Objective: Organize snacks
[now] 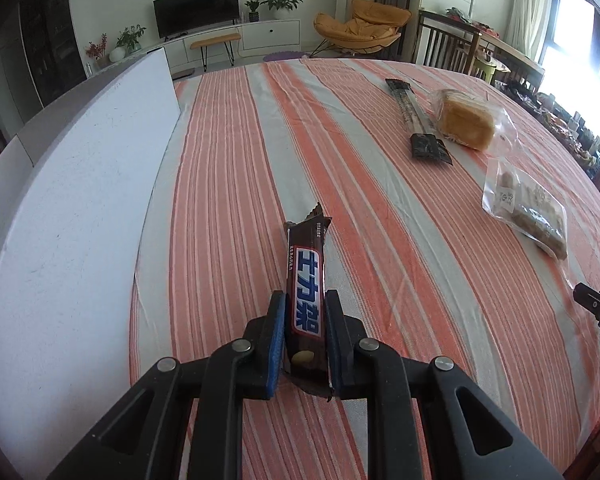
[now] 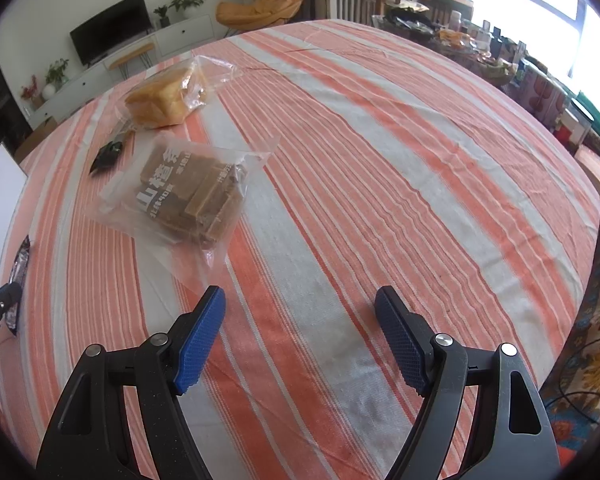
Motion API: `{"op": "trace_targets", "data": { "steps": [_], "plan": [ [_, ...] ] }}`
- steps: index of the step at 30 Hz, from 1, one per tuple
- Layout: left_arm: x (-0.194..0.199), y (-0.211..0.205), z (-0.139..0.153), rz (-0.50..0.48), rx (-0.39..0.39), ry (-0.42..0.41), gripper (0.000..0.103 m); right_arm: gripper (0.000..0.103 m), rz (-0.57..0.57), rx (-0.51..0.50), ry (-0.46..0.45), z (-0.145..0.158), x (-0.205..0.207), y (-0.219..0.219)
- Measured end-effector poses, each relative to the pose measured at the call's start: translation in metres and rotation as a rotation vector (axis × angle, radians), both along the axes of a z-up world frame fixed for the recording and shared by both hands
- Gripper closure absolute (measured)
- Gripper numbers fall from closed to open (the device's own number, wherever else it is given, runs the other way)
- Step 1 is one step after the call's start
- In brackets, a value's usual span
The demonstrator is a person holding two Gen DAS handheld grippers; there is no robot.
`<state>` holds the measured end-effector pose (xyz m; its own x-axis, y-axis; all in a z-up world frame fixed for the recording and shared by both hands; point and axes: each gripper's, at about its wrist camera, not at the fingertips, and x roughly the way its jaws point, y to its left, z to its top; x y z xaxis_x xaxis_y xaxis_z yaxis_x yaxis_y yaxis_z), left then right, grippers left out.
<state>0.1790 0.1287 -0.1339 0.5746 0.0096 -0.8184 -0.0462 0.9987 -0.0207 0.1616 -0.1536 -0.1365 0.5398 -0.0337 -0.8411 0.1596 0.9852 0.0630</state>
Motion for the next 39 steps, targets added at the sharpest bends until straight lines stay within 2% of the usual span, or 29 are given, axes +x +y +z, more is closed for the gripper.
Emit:
{"op": "trace_targets", "data": {
  "steps": [1, 2, 3, 4, 5, 7, 9, 30, 39],
  "plan": [
    [-0.002, 0.002, -0.004, 0.006, -0.008, 0.011, 0.076, 0.022, 0.0, -0.002, 0.0, 0.0, 0.0, 0.0],
    [-0.004, 0.002, -0.004, -0.002, -0.018, -0.019, 0.064, 0.022, 0.0, -0.003, 0.001, 0.0, 0.0, 0.0],
    [-0.004, 0.001, -0.005, 0.005, -0.007, -0.021, 0.031, 0.022, 0.0, -0.002, 0.001, 0.0, 0.0, 0.0],
    [-0.004, 0.0, -0.009, 0.021, 0.017, -0.008, 0.016, 0.022, 0.0, 0.0, 0.0, 0.0, 0.0, 0.0],
    [-0.003, 0.0, -0.011, 0.032, 0.035, -0.009, 0.006, 0.022, 0.0, 0.001, 0.0, 0.0, 0.0, 0.0],
    [-0.003, 0.0, -0.014, 0.031, 0.032, -0.022, 0.005, 0.022, 0.0, 0.01, -0.003, 0.0, 0.0, 0.0],
    [-0.002, 0.001, -0.015, 0.044, 0.031, -0.014, 0.0, 0.022, -0.001, 0.019, -0.005, 0.0, 0.0, -0.001],
    [-0.001, 0.002, -0.015, 0.054, 0.022, -0.009, 0.0, 0.02, 0.004, 0.018, -0.004, -0.001, -0.001, -0.001],
    [0.0, 0.002, -0.015, 0.054, 0.022, -0.009, 0.0, 0.02, -0.001, 0.053, -0.015, 0.001, -0.002, -0.005]
  ]
}}
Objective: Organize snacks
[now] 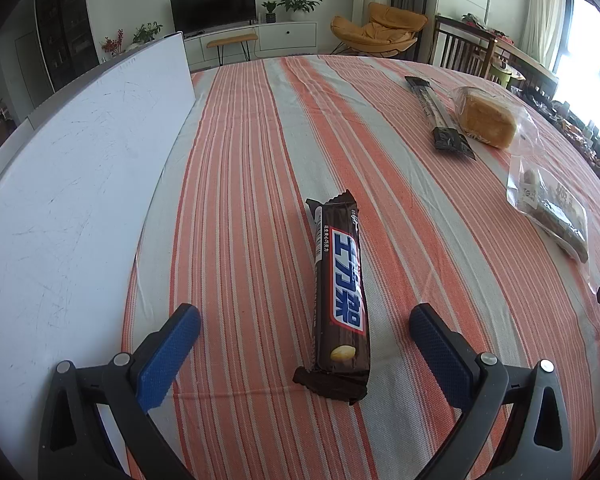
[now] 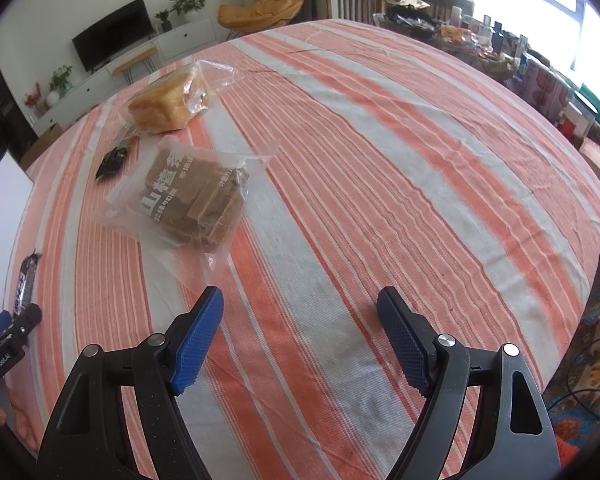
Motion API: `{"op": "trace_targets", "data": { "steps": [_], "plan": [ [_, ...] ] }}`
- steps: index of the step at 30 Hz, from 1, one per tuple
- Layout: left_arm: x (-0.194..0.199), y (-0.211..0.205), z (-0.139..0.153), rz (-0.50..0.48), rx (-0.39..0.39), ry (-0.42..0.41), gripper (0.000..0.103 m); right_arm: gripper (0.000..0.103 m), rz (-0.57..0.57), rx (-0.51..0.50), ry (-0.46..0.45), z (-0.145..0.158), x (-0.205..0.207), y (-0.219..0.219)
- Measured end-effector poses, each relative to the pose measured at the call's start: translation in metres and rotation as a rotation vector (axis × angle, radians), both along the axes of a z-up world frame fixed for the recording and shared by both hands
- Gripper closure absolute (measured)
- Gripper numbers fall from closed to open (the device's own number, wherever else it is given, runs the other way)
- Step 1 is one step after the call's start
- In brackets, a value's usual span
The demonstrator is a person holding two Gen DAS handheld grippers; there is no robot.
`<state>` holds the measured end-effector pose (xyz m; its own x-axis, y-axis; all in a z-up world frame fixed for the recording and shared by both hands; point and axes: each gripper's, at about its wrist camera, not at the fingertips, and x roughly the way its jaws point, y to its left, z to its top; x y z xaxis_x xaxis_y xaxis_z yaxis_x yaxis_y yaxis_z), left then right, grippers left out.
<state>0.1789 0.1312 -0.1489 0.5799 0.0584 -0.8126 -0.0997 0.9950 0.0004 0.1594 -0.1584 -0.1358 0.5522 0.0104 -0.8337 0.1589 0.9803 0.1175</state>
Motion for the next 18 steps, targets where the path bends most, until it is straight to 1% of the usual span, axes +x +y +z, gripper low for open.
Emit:
{"op": "trace_targets", "data": {
  "steps": [10, 13, 18],
  "plan": [
    [0.0, 0.0, 0.0, 0.0, 0.0, 0.0, 0.0, 0.022, 0.028, 0.044, -0.018, 0.002, -0.001, 0.001],
    [0.0, 0.0, 0.0, 0.0, 0.0, 0.0, 0.0, 0.022, 0.05, 0.062, -0.028, 0.003, -0.001, 0.004],
    [0.0, 0.0, 0.0, 0.0, 0.0, 0.0, 0.0, 0.022, 0.094, 0.064, -0.056, 0.008, -0.003, 0.013]
  ]
}}
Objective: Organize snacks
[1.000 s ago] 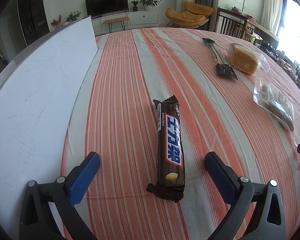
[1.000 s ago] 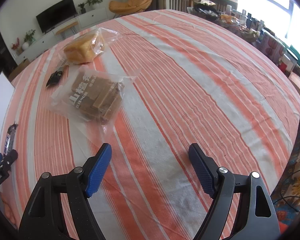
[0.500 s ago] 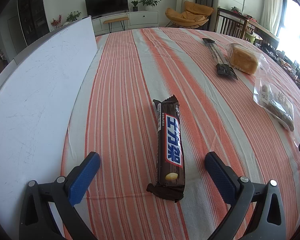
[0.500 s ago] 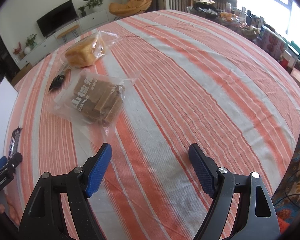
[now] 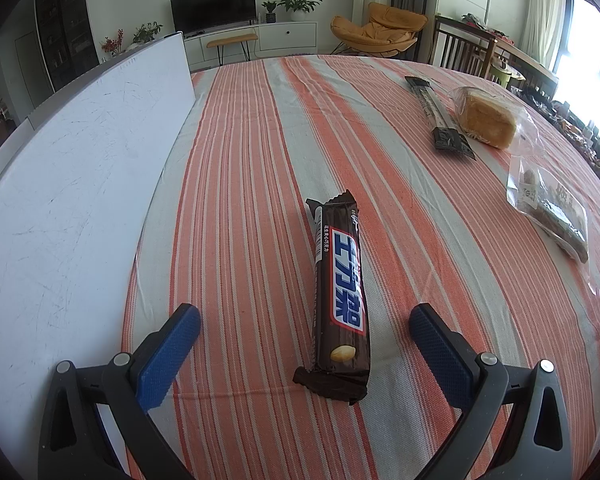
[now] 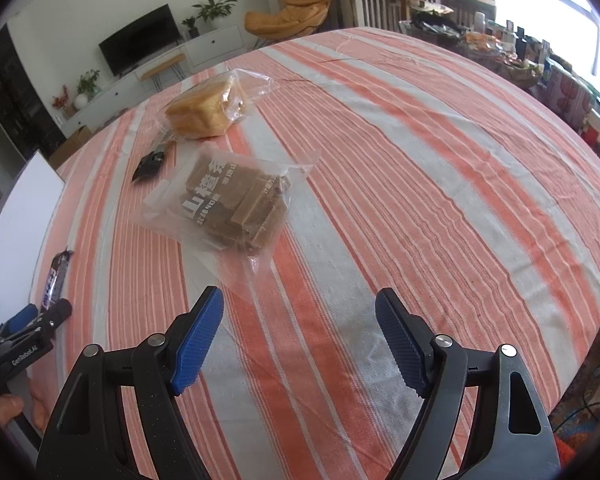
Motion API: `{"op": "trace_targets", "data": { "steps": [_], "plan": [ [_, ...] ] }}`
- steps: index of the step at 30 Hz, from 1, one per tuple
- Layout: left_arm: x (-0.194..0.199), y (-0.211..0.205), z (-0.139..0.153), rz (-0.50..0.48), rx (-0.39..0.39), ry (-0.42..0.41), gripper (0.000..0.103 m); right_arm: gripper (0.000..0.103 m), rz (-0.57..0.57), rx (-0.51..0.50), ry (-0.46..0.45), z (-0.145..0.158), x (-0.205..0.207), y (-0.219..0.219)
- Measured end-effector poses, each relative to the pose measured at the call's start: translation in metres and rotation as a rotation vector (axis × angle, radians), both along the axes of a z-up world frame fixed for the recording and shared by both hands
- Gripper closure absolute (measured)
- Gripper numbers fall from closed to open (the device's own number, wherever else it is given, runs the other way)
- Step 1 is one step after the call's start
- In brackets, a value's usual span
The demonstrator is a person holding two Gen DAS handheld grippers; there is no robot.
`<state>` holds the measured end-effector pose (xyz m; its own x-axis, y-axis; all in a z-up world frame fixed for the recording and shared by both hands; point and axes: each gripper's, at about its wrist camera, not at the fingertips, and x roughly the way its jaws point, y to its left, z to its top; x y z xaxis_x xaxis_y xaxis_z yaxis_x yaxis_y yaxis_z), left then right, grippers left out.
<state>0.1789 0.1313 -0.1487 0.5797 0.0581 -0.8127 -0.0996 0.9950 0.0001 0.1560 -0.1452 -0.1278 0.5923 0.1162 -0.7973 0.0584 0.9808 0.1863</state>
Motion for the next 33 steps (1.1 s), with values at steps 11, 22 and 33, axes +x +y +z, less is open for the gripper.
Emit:
{"op": "trace_targets", "data": {
  "steps": [11, 22, 33],
  "plan": [
    [0.0, 0.0, 0.0, 0.0, 0.0, 0.0, 0.0, 0.022, 0.239, 0.255, -0.184, 0.028, -0.022, 0.01],
    [0.0, 0.0, 0.0, 0.0, 0.0, 0.0, 0.0, 0.022, 0.667, -0.345, -0.143, 0.029, 0.027, 0.03],
    [0.0, 0.0, 0.0, 0.0, -0.001, 0.0, 0.0, 0.022, 0.868, -0.562, -0.023, -0.007, 0.089, 0.086]
  ]
}}
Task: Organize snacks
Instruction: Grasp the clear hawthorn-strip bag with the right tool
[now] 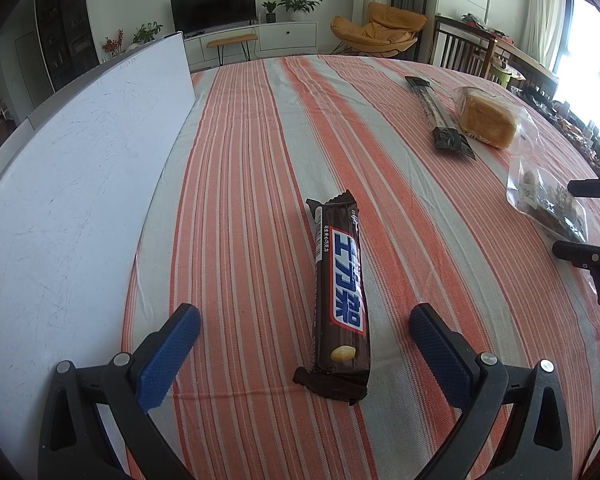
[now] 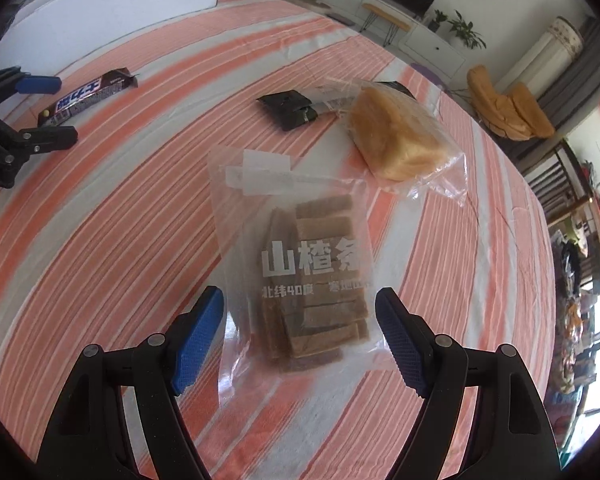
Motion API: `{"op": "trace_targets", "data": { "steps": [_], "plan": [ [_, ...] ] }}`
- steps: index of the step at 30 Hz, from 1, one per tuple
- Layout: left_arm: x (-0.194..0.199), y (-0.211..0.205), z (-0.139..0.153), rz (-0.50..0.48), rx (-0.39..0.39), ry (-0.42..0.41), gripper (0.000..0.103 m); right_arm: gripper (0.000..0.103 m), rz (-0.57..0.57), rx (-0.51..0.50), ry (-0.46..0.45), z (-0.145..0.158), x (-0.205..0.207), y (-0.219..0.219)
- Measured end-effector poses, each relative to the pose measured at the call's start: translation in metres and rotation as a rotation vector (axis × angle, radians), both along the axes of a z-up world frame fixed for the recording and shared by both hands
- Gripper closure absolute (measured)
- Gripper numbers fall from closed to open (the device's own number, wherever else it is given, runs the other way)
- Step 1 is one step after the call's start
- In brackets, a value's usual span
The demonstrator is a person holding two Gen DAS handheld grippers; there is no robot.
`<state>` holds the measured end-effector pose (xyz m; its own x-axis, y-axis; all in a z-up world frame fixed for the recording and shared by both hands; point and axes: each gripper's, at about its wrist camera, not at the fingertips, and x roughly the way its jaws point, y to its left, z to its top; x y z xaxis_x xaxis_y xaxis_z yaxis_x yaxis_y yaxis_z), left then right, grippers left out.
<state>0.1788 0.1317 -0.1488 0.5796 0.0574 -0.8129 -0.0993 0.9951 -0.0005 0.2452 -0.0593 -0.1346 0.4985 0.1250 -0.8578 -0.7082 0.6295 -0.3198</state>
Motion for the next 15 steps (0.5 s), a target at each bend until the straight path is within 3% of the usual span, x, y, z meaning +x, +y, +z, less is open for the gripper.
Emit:
{"op": "trace_targets", "data": {
  "steps": [3, 6, 8, 11, 12, 13, 15],
  "plan": [
    [0.0, 0.0, 0.0, 0.0, 0.0, 0.0, 0.0, 0.015, -0.07, 0.051, 0.087, -0.001, 0.024, -0.005],
    [0.0, 0.0, 0.0, 0.0, 0.0, 0.0, 0.0, 0.011, -0.212, 0.202, 0.303, -0.008, 0.053, -0.026],
    [0.0, 0.0, 0.0, 0.0, -0.001, 0.0, 0.0, 0.011, -0.269, 0.238, 0.299, -0.007, 0.056, -0.033],
    [0.0, 0.001, 0.0, -0.004, -0.007, 0.0, 0.0, 0.02, -0.318, 0.213, 0.274, -0.004, 0.05, -0.031],
    [0.001, 0.002, 0.0, -0.017, -0.01, 0.004, 0.0, 0.037, -0.323, 0.213, 0.264, 0.0, 0.045, -0.028],
    [0.002, 0.004, 0.002, -0.03, -0.02, 0.022, 0.0, 0.042, -0.342, 0.218, 0.277, 0.003, 0.043, -0.028],
    [0.003, 0.011, 0.007, -0.032, -0.093, 0.05, 0.0, 0.044, -0.354, 0.232, 0.306, 0.004, 0.035, -0.028]
  ]
}}
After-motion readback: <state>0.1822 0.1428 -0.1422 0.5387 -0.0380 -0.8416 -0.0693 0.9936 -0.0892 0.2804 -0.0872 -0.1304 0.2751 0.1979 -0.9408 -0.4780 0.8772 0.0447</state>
